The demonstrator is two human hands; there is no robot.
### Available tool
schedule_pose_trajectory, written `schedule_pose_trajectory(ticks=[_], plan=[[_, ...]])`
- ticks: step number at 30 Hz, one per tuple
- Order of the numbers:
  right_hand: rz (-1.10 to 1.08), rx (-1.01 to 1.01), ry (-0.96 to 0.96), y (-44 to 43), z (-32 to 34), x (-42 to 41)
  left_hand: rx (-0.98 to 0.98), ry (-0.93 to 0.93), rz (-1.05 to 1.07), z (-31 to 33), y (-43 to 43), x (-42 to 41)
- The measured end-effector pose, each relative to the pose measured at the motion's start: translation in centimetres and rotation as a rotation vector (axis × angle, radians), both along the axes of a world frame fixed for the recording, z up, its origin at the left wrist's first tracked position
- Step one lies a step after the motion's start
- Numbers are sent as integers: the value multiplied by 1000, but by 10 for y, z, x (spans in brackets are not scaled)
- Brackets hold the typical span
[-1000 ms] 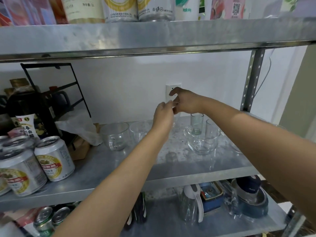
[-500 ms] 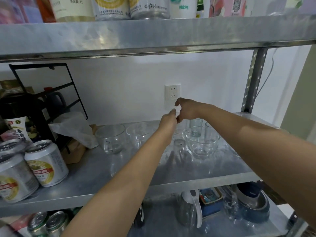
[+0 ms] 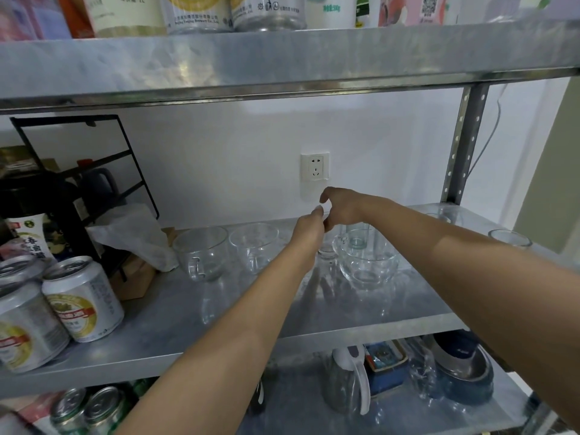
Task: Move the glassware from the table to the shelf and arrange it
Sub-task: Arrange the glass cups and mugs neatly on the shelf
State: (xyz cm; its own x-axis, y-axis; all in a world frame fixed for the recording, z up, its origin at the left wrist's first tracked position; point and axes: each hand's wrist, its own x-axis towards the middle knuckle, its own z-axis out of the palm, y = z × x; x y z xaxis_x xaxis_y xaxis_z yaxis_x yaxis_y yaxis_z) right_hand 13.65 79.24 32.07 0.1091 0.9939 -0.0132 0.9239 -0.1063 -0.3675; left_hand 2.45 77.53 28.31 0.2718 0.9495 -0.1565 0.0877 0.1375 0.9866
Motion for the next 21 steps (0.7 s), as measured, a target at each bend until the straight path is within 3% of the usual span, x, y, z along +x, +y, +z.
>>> schedule_pose_trajectory(ticks=[16, 21], plan=[[25, 89, 48, -16, 22, 2, 53, 41, 34, 3, -10, -7], [-16, 151, 91, -34, 37, 15, 190, 58, 47, 3, -18, -11]])
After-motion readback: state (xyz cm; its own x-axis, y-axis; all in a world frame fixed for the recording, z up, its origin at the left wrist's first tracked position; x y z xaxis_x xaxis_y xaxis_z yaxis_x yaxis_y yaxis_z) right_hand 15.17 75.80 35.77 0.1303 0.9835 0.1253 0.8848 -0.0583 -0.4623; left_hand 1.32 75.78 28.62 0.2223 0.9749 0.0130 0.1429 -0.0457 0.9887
